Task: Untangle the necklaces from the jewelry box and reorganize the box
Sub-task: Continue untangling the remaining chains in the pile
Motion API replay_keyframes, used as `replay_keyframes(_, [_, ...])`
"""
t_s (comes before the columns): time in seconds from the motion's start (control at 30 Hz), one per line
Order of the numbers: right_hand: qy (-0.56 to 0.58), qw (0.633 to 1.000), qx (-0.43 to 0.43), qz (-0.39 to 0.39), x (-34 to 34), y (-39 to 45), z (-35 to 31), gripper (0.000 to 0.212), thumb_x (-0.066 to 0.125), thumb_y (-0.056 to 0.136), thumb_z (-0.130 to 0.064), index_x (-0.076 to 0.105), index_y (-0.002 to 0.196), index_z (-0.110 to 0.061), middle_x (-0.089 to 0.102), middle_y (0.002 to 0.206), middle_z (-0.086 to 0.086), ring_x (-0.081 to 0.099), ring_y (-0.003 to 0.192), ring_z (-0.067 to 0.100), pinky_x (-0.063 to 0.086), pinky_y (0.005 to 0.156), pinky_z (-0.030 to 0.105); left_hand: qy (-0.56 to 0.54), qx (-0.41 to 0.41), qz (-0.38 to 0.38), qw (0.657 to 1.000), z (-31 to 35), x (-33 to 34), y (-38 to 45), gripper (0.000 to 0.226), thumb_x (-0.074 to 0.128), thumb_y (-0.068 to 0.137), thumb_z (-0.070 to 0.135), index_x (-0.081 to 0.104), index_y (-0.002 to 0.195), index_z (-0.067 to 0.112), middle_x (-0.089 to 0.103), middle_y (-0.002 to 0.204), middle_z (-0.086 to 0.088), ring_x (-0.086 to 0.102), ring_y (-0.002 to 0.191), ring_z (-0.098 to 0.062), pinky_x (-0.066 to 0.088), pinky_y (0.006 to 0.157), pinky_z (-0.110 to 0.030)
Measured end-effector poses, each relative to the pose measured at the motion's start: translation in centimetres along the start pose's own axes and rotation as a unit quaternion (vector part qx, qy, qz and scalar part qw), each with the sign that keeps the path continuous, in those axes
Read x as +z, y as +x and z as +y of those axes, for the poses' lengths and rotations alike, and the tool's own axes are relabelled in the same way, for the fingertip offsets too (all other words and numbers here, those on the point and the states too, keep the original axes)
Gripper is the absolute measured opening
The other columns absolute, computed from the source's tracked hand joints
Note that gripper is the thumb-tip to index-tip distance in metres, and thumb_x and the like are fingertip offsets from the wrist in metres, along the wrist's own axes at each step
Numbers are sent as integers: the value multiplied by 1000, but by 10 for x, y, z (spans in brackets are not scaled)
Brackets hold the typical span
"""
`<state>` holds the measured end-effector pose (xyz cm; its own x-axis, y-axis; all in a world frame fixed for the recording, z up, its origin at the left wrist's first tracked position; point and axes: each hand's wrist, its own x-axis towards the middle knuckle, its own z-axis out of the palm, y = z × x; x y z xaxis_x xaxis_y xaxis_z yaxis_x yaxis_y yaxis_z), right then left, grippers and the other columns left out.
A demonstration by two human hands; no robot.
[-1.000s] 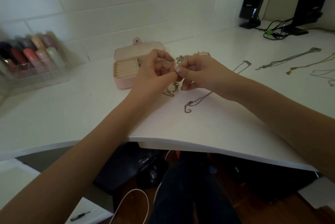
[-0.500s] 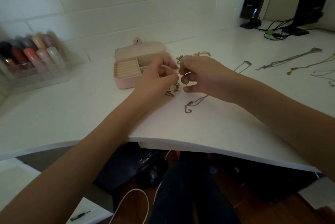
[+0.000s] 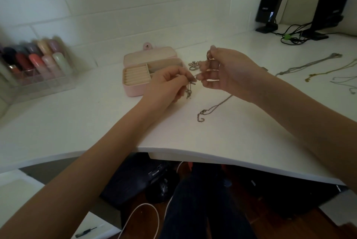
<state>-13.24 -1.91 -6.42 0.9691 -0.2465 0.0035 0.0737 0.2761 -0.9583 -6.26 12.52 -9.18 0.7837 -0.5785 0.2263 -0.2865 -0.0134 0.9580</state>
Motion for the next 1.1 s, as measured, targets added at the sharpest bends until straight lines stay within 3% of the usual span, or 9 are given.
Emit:
replay_keyframes(0.23, [-130, 990, -56, -1, 2, -1, 0, 25, 41, 102, -29, 49, 84, -14, 47, 48, -3, 55, 50, 16, 48, 59, 28, 26, 0, 25, 999, -1, -1, -1, 21, 52, 95, 14, 62, 76, 13, 39, 34, 5, 27, 29, -6, 19, 33, -13])
replay_keyframes(0.4, [-338, 937, -88, 0, 2, -3, 8, 20, 59, 92, -36, 62, 94, -16, 55, 49, -6, 52, 49, 10, 48, 59, 25, 19, 11, 12, 1000, 1, -1, -1, 27, 49, 96, 14, 53, 70, 11, 38, 35, 8, 27, 29, -5, 19, 33, -13])
replay_keyframes(0.57, [-372, 919, -132, -7, 2, -5, 8, 16, 69, 86, -31, 71, 85, -15, 49, 46, -7, 48, 45, 3, 43, 49, 15, 18, 9, 38, 999, -2, -2, 1, 36, 51, 92, 11, 49, 56, 14, 35, 37, 9, 24, 31, -5, 20, 35, -14])
replay_keyframes(0.67, [-386, 906, -172, 16, 2, -5, 9, 15, 72, 83, -32, 72, 78, -18, 47, 51, 4, 48, 45, 4, 40, 47, 15, 54, 31, 72, 995, -3, -2, 1, 30, 55, 90, 11, 57, 63, -4, 36, 34, 12, 24, 31, -3, 21, 35, -14])
replay_keyframes(0.77, [-393, 894, -207, 54, 4, -3, 13, 15, 71, 83, -26, 73, 81, -11, 42, 43, -6, 41, 44, 8, 38, 48, 18, 94, 50, 97, 990, -3, -2, -1, 34, 60, 87, 14, 53, 62, -9, 30, 37, 10, 23, 35, -4, 20, 36, -15])
replay_keyframes(0.87, [-382, 894, -224, 73, 6, -3, 18, 10, 70, 84, -19, 70, 78, -11, 31, 37, -12, 28, 42, 6, 33, 55, 21, 108, 56, 103, 987, -5, -3, 0, 39, 60, 87, 15, 47, 54, -3, 29, 39, 7, 22, 36, -4, 20, 37, -15])
replay_keyframes(0.97, [-366, 906, -204, 57, 8, -5, 20, 9, 66, 86, -16, 64, 77, -13, 30, 35, -13, 25, 40, 5, 32, 59, 21, 77, 35, 91, 992, -4, -1, 0, 41, 57, 87, 11, 42, 48, 14, 29, 36, 11, 23, 35, -4, 21, 37, -16])
replay_keyframes(1.03, [-371, 908, -187, 46, 10, -5, 20, 6, 63, 86, -14, 63, 80, -13, 30, 35, -12, 26, 39, 5, 32, 55, 20, 57, 28, 92, 994, -3, -2, 1, 35, 57, 86, 10, 48, 52, 12, 39, 37, 11, 33, 35, -3, 28, 39, -15])
replay_keyframes(1.1, [-377, 907, -181, 49, 10, -5, 20, 5, 62, 85, -14, 63, 81, -11, 31, 37, -12, 27, 41, 7, 31, 55, 24, 32, 37, 83, 995, -2, -2, 1, 18, 64, 84, 16, 64, 67, 10, 65, 56, 1, 61, 53, -8, 46, 55, -19])
